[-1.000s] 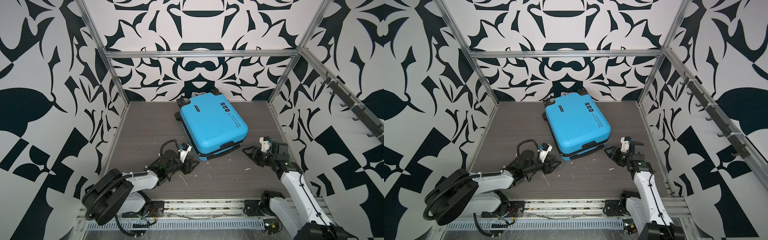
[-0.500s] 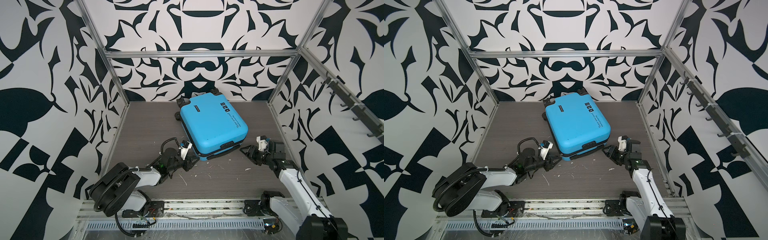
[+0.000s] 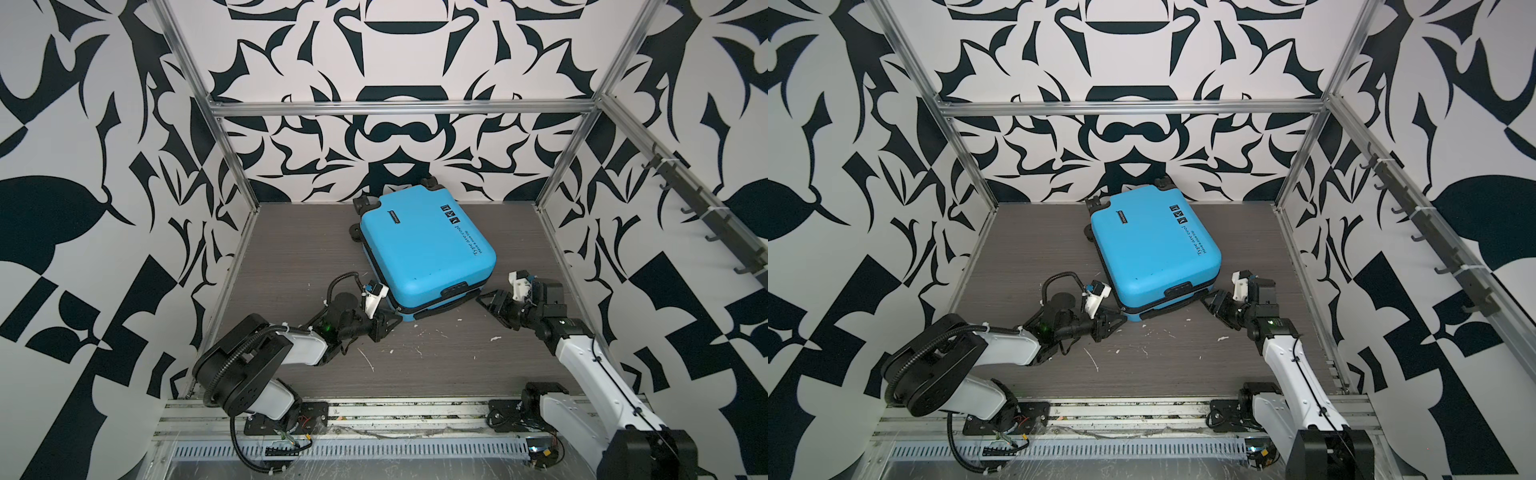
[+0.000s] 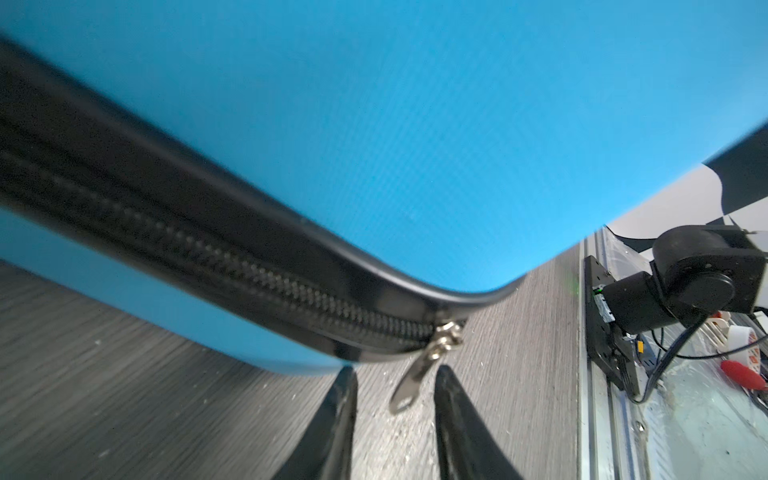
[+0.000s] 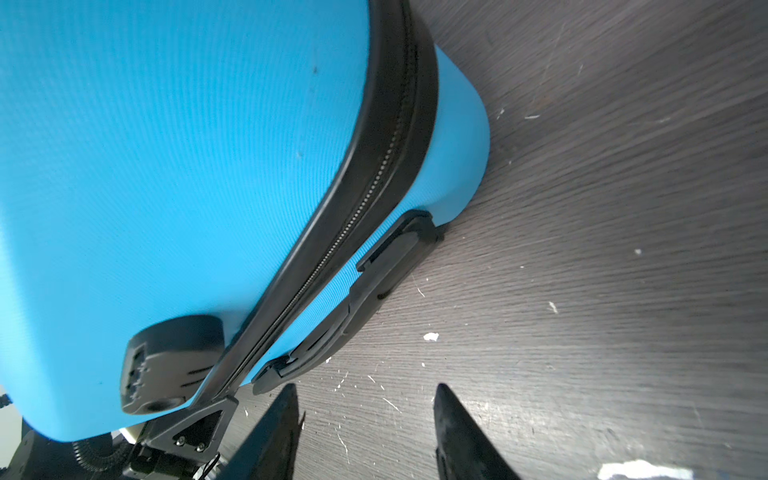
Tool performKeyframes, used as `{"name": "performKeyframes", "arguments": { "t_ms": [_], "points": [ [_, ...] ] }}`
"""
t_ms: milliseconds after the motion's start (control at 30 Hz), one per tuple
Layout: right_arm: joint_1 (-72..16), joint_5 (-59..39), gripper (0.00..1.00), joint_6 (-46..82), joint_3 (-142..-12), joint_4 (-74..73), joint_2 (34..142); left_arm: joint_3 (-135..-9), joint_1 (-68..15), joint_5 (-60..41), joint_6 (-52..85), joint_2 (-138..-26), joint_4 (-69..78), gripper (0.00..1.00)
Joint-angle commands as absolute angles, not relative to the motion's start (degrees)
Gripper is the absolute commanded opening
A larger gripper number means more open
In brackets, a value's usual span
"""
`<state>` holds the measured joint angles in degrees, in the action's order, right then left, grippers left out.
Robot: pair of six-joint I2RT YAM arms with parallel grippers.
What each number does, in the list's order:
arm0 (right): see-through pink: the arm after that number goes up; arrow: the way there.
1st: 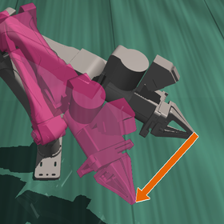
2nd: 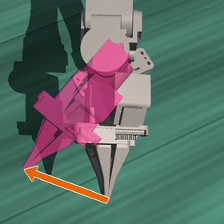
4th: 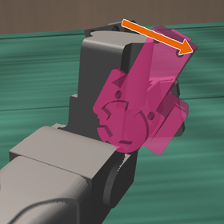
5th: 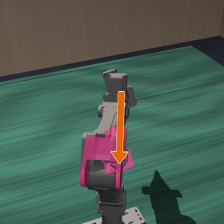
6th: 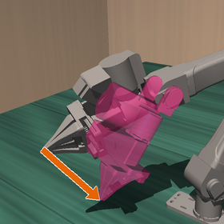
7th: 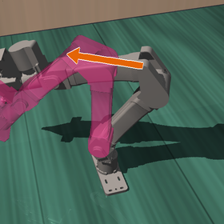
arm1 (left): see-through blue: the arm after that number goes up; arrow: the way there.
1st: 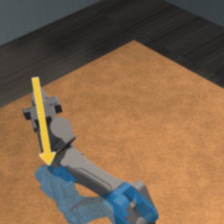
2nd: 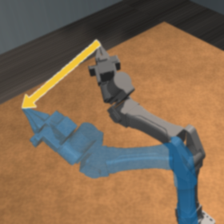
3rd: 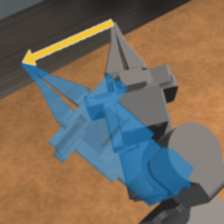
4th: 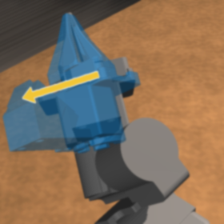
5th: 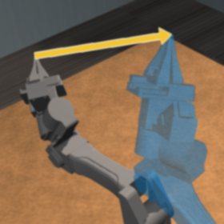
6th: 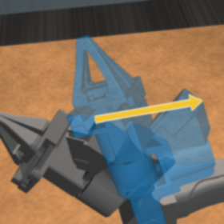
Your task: Pack the luggage
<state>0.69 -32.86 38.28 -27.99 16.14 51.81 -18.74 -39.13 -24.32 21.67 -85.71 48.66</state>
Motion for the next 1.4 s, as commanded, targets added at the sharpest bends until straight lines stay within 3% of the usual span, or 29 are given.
{"name": "performKeyframes", "arguments": {
  "t_ms": [0,267,900,1233,1367],
  "points": [
    [0.2,-32.1,0.53,38.7,-28.1,14.4,51.9,-20.3,-39.1,-24.1,23.1,-86.6,51.8,0.34],
    [-0.2,-31.8,0.53,38.8,-28.3,13.9,52.6,-21.3,-39.6,-23.1,25.2,-88.1,54.7,0.32],
    [-0.9,-32.0,0.53,39.5,-27.8,13.3,53.2,-17.1,-39.9,-20.9,32.4,-93.4,75.4,0.10],
    [-1.1,-31.8,0.53,40.2,-27.4,11.8,54.4,-17.1,-39.9,-20.4,31.3,-90.8,71.2,0.11],
    [-1.1,-31.5,0.53,40.1,-28.3,11.7,55.3,-17.1,-40.3,-19.9,29.5,-88.7,68.3,0.04]
  ]
}}
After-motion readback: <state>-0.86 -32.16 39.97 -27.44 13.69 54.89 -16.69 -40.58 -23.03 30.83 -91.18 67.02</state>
